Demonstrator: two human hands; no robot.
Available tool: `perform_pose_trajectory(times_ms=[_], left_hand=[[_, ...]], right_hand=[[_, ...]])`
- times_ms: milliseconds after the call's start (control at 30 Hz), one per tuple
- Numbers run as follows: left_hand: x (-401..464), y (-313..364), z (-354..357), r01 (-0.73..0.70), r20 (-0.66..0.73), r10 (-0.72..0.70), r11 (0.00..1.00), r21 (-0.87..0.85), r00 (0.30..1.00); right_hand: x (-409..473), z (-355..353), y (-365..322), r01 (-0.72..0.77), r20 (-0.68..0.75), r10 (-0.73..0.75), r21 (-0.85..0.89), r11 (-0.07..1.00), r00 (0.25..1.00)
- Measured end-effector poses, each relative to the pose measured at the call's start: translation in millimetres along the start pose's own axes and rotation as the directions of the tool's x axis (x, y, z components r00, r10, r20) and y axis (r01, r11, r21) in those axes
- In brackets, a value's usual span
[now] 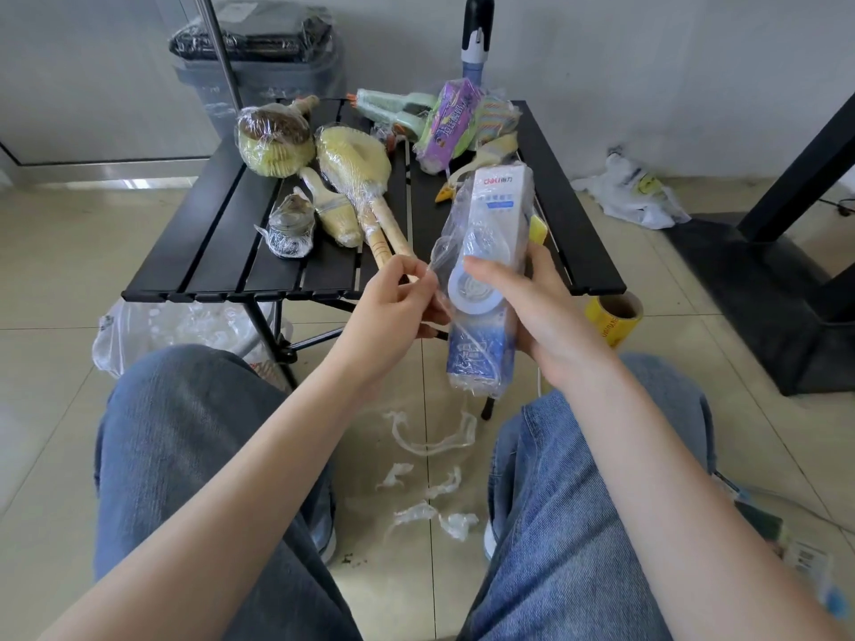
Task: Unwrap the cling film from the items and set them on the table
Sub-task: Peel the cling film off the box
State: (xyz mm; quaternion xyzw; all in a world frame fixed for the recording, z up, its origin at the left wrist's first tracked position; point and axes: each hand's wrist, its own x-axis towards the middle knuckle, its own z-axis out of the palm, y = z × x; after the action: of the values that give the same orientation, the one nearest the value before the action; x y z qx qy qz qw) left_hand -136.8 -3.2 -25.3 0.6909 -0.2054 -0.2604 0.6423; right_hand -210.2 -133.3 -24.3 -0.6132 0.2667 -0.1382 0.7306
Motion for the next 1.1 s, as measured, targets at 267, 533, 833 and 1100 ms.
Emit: perform_pose_trajectory(times_ms=[267,533,833,1100], left_hand=[[-3,2,-1,0.271,0.138,-0.233,0.793,-0.545,0.963],[-2,-1,1,0.322,0.138,-0.296,0.917,-0.237,0.945],[-7,0,-14,0.177,0.220,-0.186,0.983,0.058,0.958],[-9,-1,-25,0.275,0.091,-0.262,0.942,-0.190,0.961]], right_hand=[[2,8,-1,0.079,-0.035,-0.076,0.070,0.994,0.996],[1,5,7,0.137,-0.107,-0.129,0.064,0.989,0.986],[3,-5,-2,0.168,-0.073,-0.168,-0.007,0.986,0.983],[3,-25,-10,0.088,-0.079,-0.080,0.093,0.992,0.994]])
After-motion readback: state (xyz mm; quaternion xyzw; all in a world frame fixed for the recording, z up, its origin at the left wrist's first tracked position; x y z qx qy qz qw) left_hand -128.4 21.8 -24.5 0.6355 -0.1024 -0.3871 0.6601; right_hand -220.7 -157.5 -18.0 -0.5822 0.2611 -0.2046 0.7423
